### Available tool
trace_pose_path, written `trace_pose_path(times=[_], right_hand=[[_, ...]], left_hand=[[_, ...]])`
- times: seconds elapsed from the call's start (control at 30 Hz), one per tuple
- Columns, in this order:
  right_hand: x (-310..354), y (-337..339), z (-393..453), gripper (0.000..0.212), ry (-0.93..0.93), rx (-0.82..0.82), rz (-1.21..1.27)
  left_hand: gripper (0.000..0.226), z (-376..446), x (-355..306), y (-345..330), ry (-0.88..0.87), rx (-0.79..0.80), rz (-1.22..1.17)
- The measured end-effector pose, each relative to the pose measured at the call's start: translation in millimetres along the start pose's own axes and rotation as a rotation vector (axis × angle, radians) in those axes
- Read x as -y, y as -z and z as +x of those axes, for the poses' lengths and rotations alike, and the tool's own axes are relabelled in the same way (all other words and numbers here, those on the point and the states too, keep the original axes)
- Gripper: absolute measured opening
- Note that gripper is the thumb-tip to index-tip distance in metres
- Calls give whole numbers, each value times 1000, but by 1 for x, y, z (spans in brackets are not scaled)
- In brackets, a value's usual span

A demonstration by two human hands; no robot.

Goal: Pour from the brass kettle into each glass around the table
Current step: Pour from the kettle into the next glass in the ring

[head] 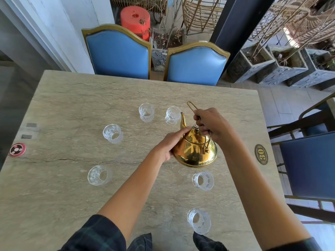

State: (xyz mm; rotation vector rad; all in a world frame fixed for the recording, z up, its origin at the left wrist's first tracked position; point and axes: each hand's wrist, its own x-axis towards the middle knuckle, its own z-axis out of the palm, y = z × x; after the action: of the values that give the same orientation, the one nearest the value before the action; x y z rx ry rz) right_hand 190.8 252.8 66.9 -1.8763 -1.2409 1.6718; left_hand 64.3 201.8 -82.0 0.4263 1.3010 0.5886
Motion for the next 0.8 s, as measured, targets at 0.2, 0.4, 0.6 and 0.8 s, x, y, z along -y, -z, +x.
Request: trace_pose_path(times=[0.2, 0.4, 0.6, 0.8], right_hand=[[-16, -9, -8, 28, 82, -54, 79], [-25, -17, -11, 29, 141, -44, 135], [-14, -31, -17, 26, 166, 33, 87], [4, -55, -19, 31, 208, 95, 4]], left_hand=[[101, 13, 4, 12, -102, 7, -6], [91, 15, 2, 25, -183, -1, -9], [80, 3, 6, 43, -241, -48, -52], [91, -11, 8, 64, -242, -96, -97]])
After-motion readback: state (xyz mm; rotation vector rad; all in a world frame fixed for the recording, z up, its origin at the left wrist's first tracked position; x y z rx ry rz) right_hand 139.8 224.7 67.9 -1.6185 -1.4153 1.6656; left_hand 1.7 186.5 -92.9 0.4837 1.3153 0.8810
